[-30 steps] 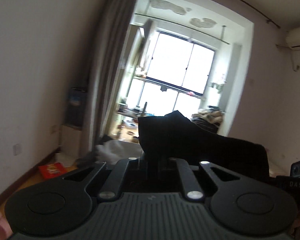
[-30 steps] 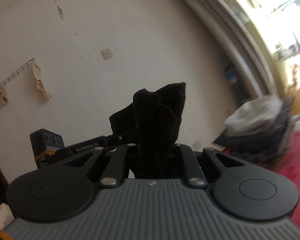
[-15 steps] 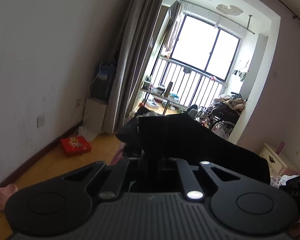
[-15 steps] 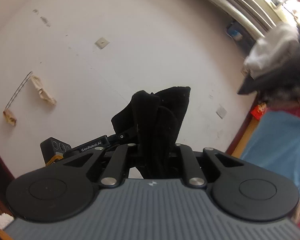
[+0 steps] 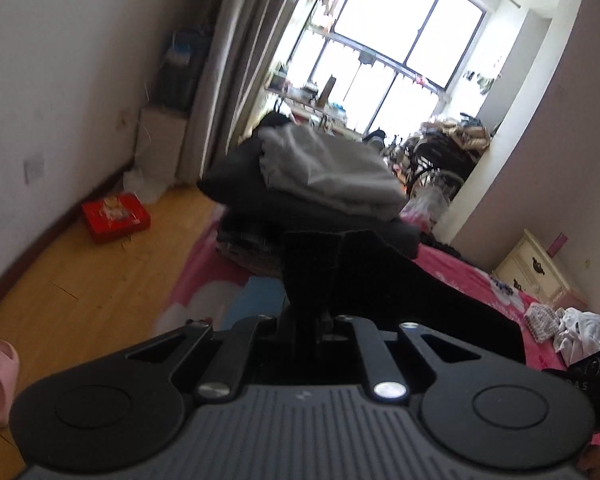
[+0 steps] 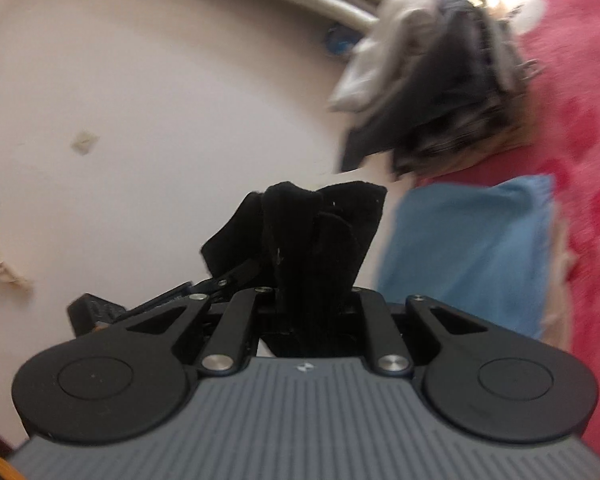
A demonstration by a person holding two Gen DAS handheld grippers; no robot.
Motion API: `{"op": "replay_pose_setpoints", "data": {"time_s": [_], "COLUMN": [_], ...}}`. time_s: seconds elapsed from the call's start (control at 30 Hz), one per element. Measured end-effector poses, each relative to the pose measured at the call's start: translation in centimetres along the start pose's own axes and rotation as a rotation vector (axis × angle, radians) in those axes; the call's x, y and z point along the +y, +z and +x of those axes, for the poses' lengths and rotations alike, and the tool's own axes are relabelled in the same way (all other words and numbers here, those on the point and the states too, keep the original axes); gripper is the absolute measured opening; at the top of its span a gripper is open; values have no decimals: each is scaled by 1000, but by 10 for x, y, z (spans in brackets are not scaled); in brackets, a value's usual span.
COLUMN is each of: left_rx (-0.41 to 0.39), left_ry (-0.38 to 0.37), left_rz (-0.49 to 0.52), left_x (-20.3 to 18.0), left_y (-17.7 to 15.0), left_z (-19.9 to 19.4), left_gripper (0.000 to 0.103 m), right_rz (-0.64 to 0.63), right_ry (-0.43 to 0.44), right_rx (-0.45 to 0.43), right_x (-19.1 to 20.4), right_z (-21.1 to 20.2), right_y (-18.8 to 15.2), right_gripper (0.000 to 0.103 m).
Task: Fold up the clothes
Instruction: 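Lift the folded black shirt with both grippers and carry it to the clothes stack, then lower the black shirt onto the clothes stack and open both grippers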
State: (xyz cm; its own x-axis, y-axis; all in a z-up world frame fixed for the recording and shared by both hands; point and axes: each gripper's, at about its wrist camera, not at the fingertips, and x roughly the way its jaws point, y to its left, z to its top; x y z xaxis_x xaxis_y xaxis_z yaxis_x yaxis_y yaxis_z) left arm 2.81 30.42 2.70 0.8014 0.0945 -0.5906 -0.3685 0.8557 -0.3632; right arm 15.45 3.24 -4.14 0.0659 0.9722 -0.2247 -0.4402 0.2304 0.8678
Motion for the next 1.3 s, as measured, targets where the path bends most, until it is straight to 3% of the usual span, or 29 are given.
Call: {"op": "replay_pose_setpoints", "data": {"time_s": [0.37, 0.6, 0.87, 0.97, 1.03, 1.07, 1.2, 1.27, 1.3], "left_rx": [128, 92, 124, 118, 113, 110, 81, 52, 38], "left_ry": [2, -38, -26, -8, 14, 24, 72, 110, 129], "left_rz": [-85, -124, -88, -90, -94, -96, -140, -185, -207], "left_x": [44, 49, 55, 62, 68, 71, 89, 100, 105], "left_y": [-14, 0, 6, 5, 4, 3, 4, 7, 8], "left_z": [101, 99, 121, 125, 126, 126, 122, 111, 105], "left_gripper": [9, 8, 8, 16, 37, 40, 43, 42, 42], "right_rz": [-82, -93, -66, -88, -94, -89, -84, -65, -54], "right_ry": [-186, -154, -170, -194, -208, -213, -200, -201, -201], "right_rx": [45, 40, 38, 45, 64, 72, 68, 37, 19], "right_x": [-74, -80, -93, -98, -102, -105, -109, -112, -113], "right_z": [49, 55, 70, 75, 80, 82, 76, 69, 65], "right_y": [14, 29, 42, 39, 38, 39, 47, 52, 55], "right_gripper": [10, 10, 10, 10, 14, 16, 30, 41, 53]}}
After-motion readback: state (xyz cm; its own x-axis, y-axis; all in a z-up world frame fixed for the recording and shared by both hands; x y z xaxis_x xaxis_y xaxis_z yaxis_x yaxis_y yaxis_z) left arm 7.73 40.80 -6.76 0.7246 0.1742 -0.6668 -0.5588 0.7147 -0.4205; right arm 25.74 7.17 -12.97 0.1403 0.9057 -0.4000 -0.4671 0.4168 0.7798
